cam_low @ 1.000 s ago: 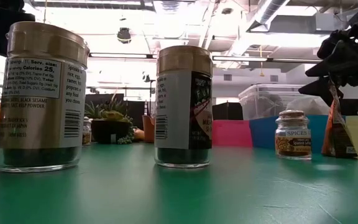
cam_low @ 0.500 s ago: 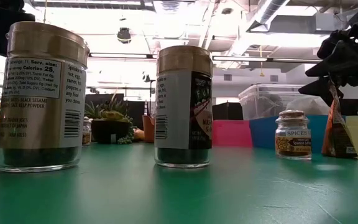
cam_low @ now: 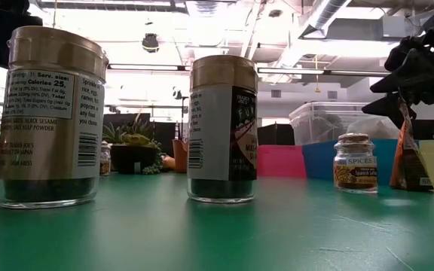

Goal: Sort spices by type

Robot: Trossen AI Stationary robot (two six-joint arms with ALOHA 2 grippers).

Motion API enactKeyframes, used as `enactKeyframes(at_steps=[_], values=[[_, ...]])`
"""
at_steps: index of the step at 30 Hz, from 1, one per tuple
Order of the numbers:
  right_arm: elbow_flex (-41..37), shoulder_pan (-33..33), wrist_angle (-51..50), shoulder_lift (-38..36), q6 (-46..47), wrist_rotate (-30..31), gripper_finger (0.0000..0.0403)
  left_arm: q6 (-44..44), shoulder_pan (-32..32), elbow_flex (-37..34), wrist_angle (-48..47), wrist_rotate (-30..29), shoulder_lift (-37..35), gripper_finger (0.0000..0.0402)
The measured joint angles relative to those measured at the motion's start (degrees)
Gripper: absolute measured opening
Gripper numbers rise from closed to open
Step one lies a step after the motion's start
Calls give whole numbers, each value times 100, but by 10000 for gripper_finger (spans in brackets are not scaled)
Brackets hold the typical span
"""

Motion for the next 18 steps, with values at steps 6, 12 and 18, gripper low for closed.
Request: enactKeyframes(at_steps=[6,12,18], values=[[1,-1,1,1,0,1,265,0,0,2,-2,1,-2,256],[2,-2,1,1,0,1,265,-162,0,0,0,-3,0,256],[2,-1,2,1,0,1,265,-505,2,0,28,-193,0,256]])
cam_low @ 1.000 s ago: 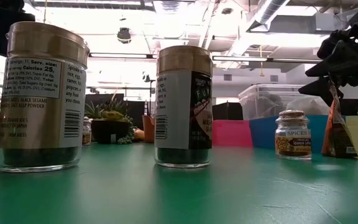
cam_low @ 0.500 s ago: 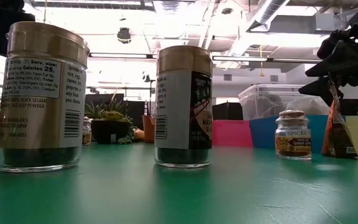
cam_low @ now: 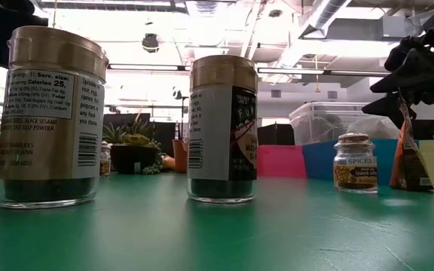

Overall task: Sort spices by type
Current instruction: Put the brown seasoning bottle into the blue bin

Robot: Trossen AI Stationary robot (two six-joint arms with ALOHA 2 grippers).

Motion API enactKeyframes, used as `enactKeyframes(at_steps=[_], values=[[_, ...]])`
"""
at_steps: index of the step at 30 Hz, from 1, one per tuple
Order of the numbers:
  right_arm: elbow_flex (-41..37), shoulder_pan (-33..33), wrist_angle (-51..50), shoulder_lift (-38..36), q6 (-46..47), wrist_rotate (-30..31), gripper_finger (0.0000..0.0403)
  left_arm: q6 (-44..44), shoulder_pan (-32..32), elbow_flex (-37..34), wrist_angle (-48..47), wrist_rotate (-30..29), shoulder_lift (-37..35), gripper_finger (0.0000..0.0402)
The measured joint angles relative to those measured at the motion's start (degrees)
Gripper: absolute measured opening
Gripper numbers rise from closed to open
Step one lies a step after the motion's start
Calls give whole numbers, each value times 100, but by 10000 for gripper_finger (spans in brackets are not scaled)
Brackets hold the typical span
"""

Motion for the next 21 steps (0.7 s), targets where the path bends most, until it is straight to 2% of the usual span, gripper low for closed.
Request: enactKeyframes(at_steps=[5,12,15,21], values=[[0,0,0,-1,0,0,265,-60,-2,1,2,-1,0,256],[-1,-10,47,0,-121,1,265,-786,2,210,-23,-38,12,256],[-2,-1,460,0,296,1,265,-913,2,452,-208,-125,91,256],[-2,-1,1689,-3,985,1,265,-936,4,651,-268,-768,300,256]])
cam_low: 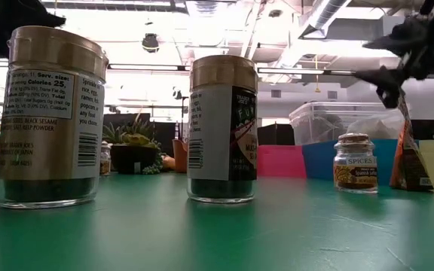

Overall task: Sort spices by type
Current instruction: Put the brown seasoning bottle into the blue bin

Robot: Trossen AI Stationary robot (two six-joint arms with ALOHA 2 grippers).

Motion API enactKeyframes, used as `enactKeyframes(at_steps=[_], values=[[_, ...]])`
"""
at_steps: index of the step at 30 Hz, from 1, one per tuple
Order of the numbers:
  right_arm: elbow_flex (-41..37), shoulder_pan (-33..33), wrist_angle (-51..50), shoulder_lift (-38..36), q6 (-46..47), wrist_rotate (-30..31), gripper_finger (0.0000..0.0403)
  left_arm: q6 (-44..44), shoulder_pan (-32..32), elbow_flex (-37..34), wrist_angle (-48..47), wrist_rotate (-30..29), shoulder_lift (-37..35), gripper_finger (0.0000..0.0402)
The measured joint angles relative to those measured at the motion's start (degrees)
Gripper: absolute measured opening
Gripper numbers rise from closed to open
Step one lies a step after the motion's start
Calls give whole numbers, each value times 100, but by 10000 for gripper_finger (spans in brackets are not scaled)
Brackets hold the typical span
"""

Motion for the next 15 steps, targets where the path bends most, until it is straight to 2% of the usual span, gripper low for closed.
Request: enactKeyframes(at_steps=[6,12,15], values=[[0,0,221,4,215,0,265,-416,0,15,134,-94,96,256],[0,83,230,7,185,-148,265,-240,0,122,86,-137,104,256],[68,223,202,227,-198,-195,265,-177,0,429,-214,-592,236,256]])
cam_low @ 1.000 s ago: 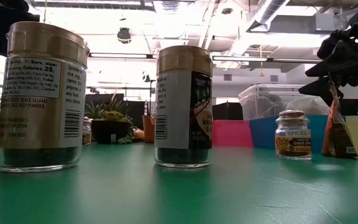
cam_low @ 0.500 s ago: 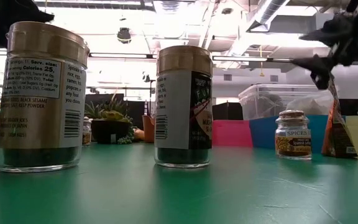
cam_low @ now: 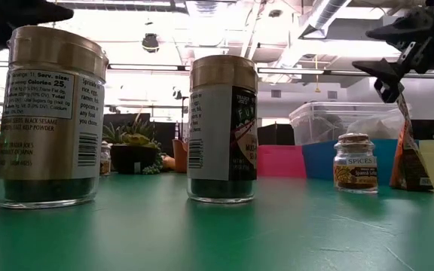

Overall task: Sort spices by type
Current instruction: Put the brown seasoning bottle into the blue bin

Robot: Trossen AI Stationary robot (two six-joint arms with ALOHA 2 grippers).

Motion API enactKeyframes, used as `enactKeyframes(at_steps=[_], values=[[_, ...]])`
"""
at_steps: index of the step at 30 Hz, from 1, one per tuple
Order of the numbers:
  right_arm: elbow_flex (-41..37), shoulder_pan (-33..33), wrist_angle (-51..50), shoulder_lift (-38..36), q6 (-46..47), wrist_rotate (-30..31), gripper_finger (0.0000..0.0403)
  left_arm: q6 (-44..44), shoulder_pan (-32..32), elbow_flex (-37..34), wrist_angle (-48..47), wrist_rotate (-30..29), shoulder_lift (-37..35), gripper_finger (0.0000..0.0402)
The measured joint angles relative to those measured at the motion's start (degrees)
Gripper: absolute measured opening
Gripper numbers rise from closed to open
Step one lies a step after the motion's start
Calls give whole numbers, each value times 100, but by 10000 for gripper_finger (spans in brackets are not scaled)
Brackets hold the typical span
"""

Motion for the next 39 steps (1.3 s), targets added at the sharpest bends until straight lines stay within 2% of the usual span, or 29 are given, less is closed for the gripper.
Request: enactKeyframes(at_steps=[4,8,11,15,20,22,32,39], values=[[254,174,-22,708,-668,146,265,211,2,466,-543,-991,375,256],[715,296,-21,1682,-1353,351,265,93,51,898,-941,-1203,860,256],[1121,345,-53,2452,-1759,384,265,-57,186,1144,-1022,-1220,1261,256],[1804,426,-762,3306,-2084,424,265,-41,309,1474,-1193,-1108,1826,256],[2805,1348,-1817,4388,-2276,1715,265,-140,330,1880,-1492,-486,2346,256],[3169,1775,-2147,4891,-2265,1977,265,-202,314,1979,-1507,-329,2526,256],[4935,3355,-3800,7352,-2118,2013,265,-324,313,2099,-1501,-289,2815,256],[6091,3525,-4757,8626,-2543,2008,272,-348,313,2099,-1494,-291,2811,256]])
